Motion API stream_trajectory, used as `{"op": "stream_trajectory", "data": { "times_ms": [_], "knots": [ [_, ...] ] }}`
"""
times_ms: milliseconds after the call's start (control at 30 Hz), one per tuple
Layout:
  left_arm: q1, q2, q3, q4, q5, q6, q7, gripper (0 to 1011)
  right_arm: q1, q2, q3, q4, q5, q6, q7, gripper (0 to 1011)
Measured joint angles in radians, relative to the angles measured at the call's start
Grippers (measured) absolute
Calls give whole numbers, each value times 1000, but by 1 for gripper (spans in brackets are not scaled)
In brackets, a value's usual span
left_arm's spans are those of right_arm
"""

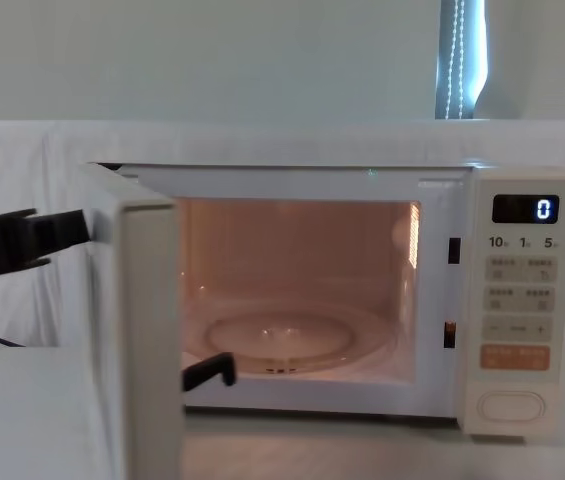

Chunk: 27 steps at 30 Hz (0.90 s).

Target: Press the button to open the microwave door with one hand; close the microwave door with the other hand.

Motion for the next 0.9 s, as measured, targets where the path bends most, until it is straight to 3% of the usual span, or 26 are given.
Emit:
{"op": "stream_trajectory", "data": {
  "times_ms": [367,567,900],
  "knots": [
    [-69,-3,68,39,9,-15,26,0,0,0,0,0,0,0,0,1002],
    [-126,-11,127,77,52,-37,59,0,0,0,0,0,0,0,0,1002],
    [-238,-62,214,158,107,-44,87,0,0,0,0,0,0,0,0,1002]
  ]
}}
